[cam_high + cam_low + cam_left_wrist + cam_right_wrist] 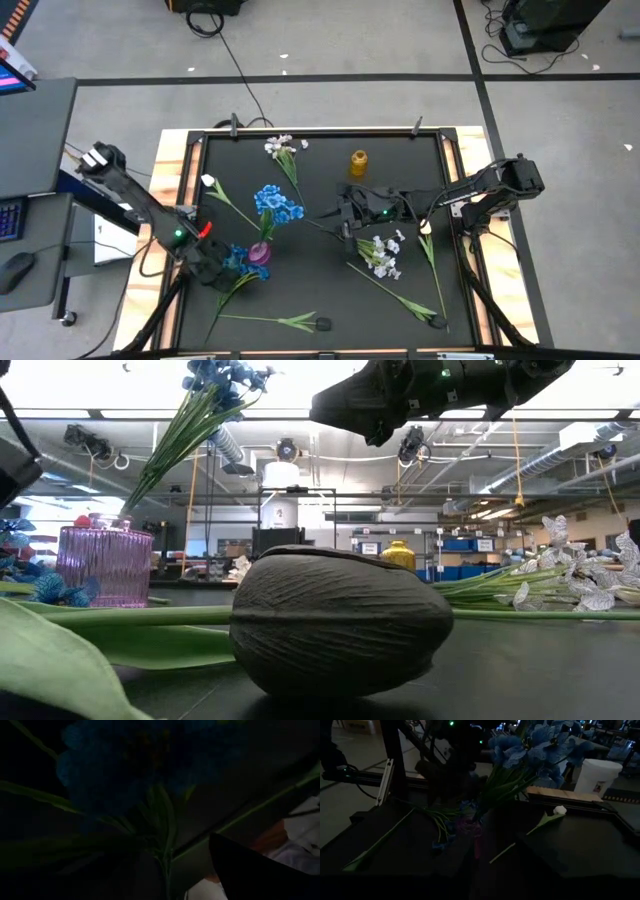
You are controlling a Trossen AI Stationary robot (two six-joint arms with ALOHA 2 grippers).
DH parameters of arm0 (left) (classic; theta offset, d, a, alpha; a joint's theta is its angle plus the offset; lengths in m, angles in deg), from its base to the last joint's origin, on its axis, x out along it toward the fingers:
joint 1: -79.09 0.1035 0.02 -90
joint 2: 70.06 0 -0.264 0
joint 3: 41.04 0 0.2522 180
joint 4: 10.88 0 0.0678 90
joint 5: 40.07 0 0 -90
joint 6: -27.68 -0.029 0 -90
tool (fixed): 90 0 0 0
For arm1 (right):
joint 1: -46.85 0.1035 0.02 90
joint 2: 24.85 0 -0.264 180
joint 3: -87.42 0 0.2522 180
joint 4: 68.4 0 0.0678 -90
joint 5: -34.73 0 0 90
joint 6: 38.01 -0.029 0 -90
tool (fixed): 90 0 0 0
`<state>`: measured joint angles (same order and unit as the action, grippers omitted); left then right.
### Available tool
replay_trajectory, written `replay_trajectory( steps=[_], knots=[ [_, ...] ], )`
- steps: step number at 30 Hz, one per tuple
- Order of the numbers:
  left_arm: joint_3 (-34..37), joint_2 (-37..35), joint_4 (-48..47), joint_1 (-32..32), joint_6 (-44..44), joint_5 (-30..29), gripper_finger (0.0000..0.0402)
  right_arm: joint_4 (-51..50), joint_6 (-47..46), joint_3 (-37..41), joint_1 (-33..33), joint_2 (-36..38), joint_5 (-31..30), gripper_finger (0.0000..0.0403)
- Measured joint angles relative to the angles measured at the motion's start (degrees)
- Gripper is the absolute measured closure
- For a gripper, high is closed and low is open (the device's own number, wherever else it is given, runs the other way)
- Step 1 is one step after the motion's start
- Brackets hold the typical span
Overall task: Sort flowers into vase by color
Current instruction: Put the blue flowers into the violet vase
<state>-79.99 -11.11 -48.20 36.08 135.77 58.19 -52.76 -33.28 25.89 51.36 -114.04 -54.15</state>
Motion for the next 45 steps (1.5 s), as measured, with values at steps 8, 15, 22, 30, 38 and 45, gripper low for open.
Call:
replay_trajectory(
  steps=[8, 15, 22, 30, 38, 45],
  knots=[
    [0.0, 4.3, 0.1, 0.0, 3.2, 0.0, 0.0160, 0.0, 0.0, 0.0, -0.1, 0.0, 0.0, 0.0250],
    [0.0, 5.6, -0.4, 0.0, 4.7, 0.1, 0.0164, 0.0, 0.0, 0.0, -0.3, 0.0, 0.0, 0.0250],
    [0.0, 5.6, -0.7, 0.0, 4.7, 0.2, 0.0218, 0.0, 0.0, 0.0, -0.9, 0.0, 0.0, 0.0250],
    [0.0, 5.6, 0.9, 0.0, 3.3, 0.2, 0.0286, 0.0, 0.0, 0.0, -1.0, 0.0, 0.0, 0.0250],
    [0.0, 5.5, 3.4, 0.0, 1.7, 0.2, 0.0328, 0.0, 0.0, 0.0, -1.0, 0.0, 0.0, 0.0250],
    [0.0, 5.5, 3.7, 0.0, -0.8, 0.2, 0.0360, 0.0, -0.2, 0.0, -1.0, 0.0, 0.0, 0.0250]
  ],
)
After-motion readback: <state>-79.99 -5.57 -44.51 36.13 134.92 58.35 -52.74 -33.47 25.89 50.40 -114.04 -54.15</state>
